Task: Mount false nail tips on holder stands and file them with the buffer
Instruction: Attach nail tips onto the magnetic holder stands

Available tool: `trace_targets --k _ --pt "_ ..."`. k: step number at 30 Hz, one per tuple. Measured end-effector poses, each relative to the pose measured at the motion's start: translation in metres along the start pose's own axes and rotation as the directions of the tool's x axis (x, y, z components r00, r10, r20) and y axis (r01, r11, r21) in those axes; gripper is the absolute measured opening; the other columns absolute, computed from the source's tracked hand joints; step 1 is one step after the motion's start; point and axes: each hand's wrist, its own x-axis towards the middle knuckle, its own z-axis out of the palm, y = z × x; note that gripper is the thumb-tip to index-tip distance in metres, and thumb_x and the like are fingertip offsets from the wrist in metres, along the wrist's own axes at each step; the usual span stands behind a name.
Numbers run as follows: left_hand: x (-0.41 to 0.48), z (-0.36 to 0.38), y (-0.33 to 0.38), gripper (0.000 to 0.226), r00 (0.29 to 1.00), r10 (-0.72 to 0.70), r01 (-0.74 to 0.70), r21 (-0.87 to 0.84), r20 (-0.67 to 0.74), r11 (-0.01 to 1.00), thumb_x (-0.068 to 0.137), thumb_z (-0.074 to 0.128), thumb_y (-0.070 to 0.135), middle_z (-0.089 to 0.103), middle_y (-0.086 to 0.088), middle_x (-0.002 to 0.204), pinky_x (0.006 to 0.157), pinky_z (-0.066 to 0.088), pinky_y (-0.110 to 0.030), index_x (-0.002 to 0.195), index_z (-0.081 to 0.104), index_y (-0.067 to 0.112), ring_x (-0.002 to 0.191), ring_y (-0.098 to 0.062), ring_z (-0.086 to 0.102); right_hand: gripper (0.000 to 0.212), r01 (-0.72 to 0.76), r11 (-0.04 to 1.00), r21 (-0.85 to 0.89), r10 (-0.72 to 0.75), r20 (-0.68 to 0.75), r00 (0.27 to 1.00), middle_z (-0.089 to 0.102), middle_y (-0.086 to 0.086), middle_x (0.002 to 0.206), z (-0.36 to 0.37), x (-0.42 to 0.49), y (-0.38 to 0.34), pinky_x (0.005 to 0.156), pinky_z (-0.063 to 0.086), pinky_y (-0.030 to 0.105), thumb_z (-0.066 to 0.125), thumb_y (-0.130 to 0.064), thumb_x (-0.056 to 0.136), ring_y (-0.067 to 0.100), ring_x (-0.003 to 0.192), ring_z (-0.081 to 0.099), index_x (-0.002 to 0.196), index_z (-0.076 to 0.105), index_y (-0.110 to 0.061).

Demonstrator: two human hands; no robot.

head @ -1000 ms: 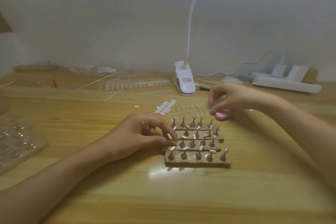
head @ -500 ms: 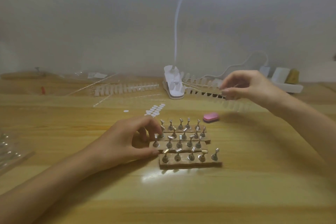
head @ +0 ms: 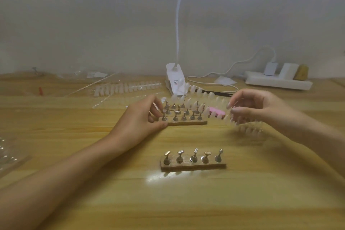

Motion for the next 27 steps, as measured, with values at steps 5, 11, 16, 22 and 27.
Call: trace_targets --k 5,11,16,22,27 --pt "0.002 -0.005 0.002 0.039 1.000 -0.025 0.025 0.005 -0.013 1.000 0.082 0.076 0.012 0.058 0.015 0.111 0.068 0.041 -0.006 0.107 0.054 0.032 0.078 0.000 0.056 0.021 0.088 0.989 -0.122 -0.091 -0.015 0.996 0.075 0.007 0.082 0.012 0.007 -0.005 0.070 0.055 0.022 0.073 -0.029 0.077 0.016 0.071 0.069 0.094 0.073 -0.016" --pt "-0.021 -0.012 0.016 0.029 0.989 -0.112 0.151 -0.625 0.101 0.766 0.089 0.051 0.011 0.074 0.000 0.105 0.061 0.050 -0.020 0.115 0.058 0.020 0.094 -0.008 0.066 0.008 0.175 0.947 -0.270 -0.182 -0.001 0.983 0.074 0.006 0.077 0.033 0.014 -0.012 0.073 0.051 0.027 0.074 -0.011 0.086 0.018 0.072 0.067 0.093 0.074 -0.016" --pt "-0.027 -0.001 0.016 0.029 0.992 -0.095 0.123 -0.589 0.078 0.799 0.080 0.078 0.013 0.075 0.001 0.091 0.063 0.052 -0.020 0.105 0.065 0.019 0.080 -0.009 0.070 0.011 0.212 0.932 -0.292 -0.231 -0.030 0.972 0.073 0.003 0.075 0.048 0.010 -0.020 0.076 0.048 0.034 0.074 -0.008 0.085 0.008 0.069 0.064 0.094 0.073 -0.014" --pt "-0.026 0.003 0.013 0.017 0.994 -0.109 0.088 -0.529 -0.008 0.844 0.077 0.081 0.007 0.064 0.005 0.070 0.049 0.045 -0.019 0.084 0.072 0.020 0.058 -0.005 0.054 0.015 0.244 0.914 -0.325 -0.289 -0.097 0.952 0.072 -0.008 0.074 0.060 0.000 -0.021 0.073 0.048 0.030 0.078 -0.012 0.081 0.009 0.071 0.062 0.093 0.073 -0.020" --pt "-0.027 0.000 0.016 0.017 0.990 -0.142 0.132 -0.519 0.021 0.844 0.077 0.081 0.011 0.067 0.003 0.070 0.049 0.048 -0.021 0.083 0.072 0.024 0.060 -0.008 0.063 0.020 0.237 0.923 -0.302 -0.279 -0.105 0.954 0.074 -0.007 0.073 0.059 -0.002 -0.024 0.079 0.047 0.027 0.079 -0.017 0.080 0.013 0.072 0.063 0.097 0.072 -0.024"
